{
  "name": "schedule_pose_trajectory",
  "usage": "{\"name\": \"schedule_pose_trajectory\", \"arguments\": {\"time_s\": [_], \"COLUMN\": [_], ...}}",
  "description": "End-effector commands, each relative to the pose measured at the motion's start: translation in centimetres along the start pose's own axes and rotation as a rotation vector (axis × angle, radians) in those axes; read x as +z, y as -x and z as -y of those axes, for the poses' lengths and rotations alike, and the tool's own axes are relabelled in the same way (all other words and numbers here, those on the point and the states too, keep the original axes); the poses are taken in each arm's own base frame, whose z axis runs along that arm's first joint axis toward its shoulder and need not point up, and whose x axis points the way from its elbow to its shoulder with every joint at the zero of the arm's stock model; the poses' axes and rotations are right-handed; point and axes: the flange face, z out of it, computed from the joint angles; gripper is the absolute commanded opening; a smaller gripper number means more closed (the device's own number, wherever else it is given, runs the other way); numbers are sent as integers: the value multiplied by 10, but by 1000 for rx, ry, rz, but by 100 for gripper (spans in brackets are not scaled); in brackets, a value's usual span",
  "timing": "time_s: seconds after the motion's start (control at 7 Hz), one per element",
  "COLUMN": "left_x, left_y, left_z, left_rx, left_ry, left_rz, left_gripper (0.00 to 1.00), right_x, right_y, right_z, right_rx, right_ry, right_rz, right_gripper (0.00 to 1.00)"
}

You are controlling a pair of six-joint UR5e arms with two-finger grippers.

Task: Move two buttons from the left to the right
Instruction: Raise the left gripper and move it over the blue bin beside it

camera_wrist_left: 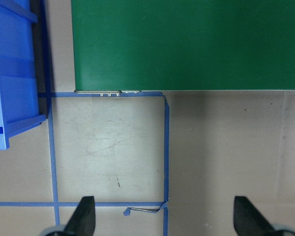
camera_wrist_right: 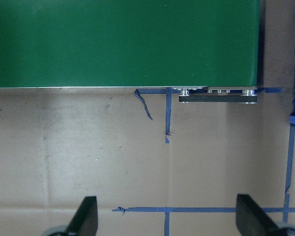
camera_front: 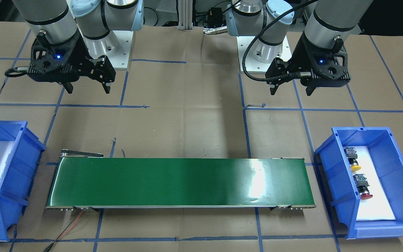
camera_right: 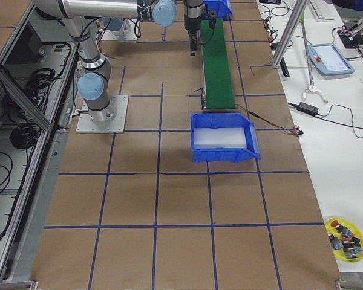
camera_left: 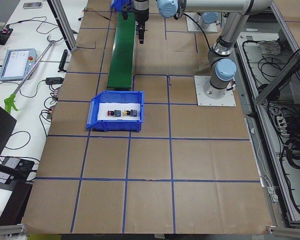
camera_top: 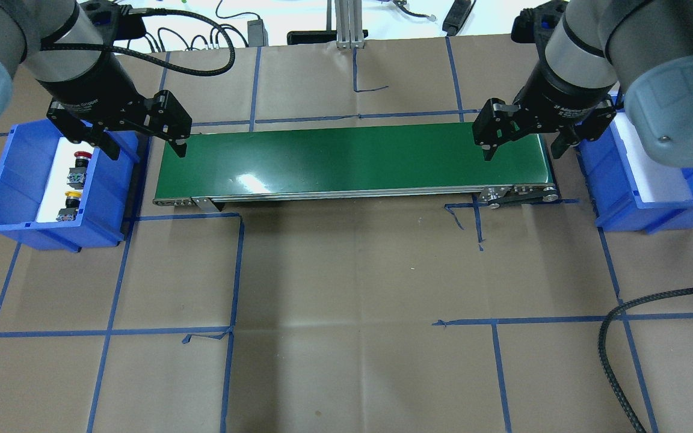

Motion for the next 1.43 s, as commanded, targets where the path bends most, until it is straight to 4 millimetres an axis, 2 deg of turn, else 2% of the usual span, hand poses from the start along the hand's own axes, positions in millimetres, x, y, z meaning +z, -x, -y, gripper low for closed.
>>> {"name": "schedule_pose_trajectory", "arguments": {"time_s": [0.0, 0.57, 0.86, 1.0, 1.14, 1.29], "left_x": [-1, -1, 1, -2, -4, -4], "left_y": [0, 1, 8, 42, 96, 160], "left_z": [0, 0, 1, 7, 11, 9], "left_rx": [0, 0, -9, 24, 15, 21], "left_ry": [-2, -2, 3, -4, -9, -8], "left_rz": [0, 3, 1, 0, 0, 1], "left_gripper": [100, 100, 100, 100, 100, 100], "right_x": [0, 1, 1, 1, 0, 0], "right_y": [1, 1, 1, 1, 0, 1], "right_z": [0, 0, 0, 0, 0, 0], "right_rx": [-1, -1, 0, 0, 2, -1], "right_ry": [1, 2, 2, 2, 1, -1], "right_rz": [0, 2, 0, 0, 0, 0], "right_gripper": [100, 100, 100, 100, 100, 100]}}
